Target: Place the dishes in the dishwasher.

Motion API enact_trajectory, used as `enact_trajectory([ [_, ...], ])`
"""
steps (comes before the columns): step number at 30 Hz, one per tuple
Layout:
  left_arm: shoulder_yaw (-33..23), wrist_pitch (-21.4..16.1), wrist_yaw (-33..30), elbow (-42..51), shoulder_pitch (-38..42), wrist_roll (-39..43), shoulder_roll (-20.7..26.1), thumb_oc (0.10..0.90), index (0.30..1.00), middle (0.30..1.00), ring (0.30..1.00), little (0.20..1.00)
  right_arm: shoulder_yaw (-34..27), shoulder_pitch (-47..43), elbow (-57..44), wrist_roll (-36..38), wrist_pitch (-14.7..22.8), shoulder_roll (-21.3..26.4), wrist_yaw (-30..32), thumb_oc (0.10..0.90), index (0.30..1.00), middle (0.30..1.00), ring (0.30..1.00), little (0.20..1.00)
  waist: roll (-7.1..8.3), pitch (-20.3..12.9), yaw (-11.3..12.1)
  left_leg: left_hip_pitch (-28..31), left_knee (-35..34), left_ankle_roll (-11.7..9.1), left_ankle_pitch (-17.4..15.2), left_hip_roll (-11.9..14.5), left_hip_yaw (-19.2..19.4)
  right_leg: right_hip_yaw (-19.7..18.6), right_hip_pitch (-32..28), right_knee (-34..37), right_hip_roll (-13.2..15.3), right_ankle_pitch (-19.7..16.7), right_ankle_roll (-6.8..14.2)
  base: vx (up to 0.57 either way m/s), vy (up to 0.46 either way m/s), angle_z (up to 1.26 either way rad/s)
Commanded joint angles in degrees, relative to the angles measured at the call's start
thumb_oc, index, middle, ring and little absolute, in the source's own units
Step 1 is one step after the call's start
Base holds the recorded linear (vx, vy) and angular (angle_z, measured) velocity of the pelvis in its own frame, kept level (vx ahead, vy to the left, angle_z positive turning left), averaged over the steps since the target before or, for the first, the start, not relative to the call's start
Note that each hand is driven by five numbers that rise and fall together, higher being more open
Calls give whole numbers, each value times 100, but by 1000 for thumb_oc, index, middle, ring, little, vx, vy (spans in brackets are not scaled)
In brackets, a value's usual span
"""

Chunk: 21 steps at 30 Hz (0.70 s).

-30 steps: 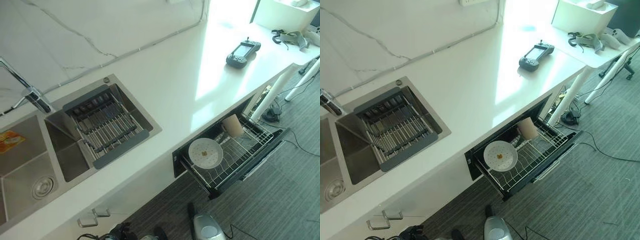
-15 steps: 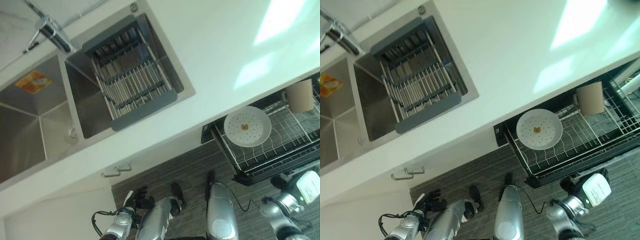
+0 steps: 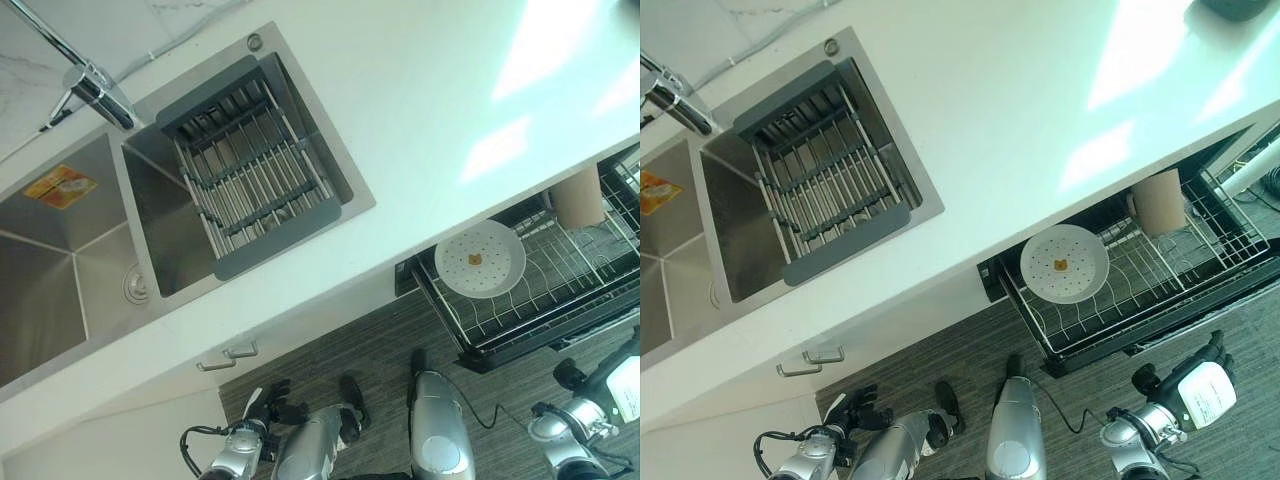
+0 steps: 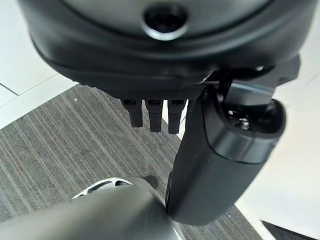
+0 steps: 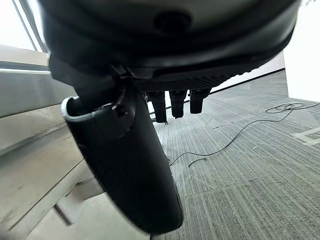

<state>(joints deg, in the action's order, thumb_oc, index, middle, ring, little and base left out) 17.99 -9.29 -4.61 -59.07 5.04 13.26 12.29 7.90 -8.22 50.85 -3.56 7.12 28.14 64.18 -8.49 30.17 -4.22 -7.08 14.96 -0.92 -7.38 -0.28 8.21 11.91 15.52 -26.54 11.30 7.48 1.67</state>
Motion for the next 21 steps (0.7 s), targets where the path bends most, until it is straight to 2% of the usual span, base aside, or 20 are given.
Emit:
enact_trajectory([
  [1, 53, 240, 116, 49, -425, -136, 559, 800, 900, 900, 900, 900, 1, -1332, -698, -1131, 1054, 1500, -195, 800, 900, 900, 900, 900, -91, -37, 370, -417, 223, 53, -106, 548, 18, 228, -199, -673, -49, 1215, -286, 36, -53, 146],
  [3, 25, 239, 126, 96, -419, -205, 604, 800, 900, 900, 900, 900, 20, -1501, -715, -1157, 1077, 1623, -378, 800, 900, 900, 900, 900, -76, -38, 439, -481, 223, 6, -58, 581, -14, 269, -181, -721, -57, 1245, -300, 38, -77, 147],
  [5, -36, 229, 205, 146, -379, -337, 726, 800, 900, 900, 900, 900, 166, -1983, -638, -1140, 1157, 1902, -814, 800, 900, 900, 900, 900, -25, -37, 604, -636, 223, -69, 58, 623, -109, 344, -93, -912, -77, 1327, -356, 47, -139, 0],
  [8, -18, 295, 220, 219, -354, -428, 792, 800, 900, 900, 900, 900, 278, -2318, -607, -1022, 1079, 1982, -936, 800, 900, 900, 900, 900, 9, -37, 705, -736, 223, -103, 117, 626, -207, 352, -41, -1021, -105, 1375, -383, 30, -86, 22],
  [21, 50, 212, 211, 137, -288, -577, 906, 800, 900, 900, 900, 900, 581, -3229, -333, -839, 966, 1825, -1265, 800, 900, 900, 900, 900, -28, -37, 956, -936, 223, -160, 207, 619, -365, 443, -52, -998, -121, 1378, -385, 21, 12, 4],
])
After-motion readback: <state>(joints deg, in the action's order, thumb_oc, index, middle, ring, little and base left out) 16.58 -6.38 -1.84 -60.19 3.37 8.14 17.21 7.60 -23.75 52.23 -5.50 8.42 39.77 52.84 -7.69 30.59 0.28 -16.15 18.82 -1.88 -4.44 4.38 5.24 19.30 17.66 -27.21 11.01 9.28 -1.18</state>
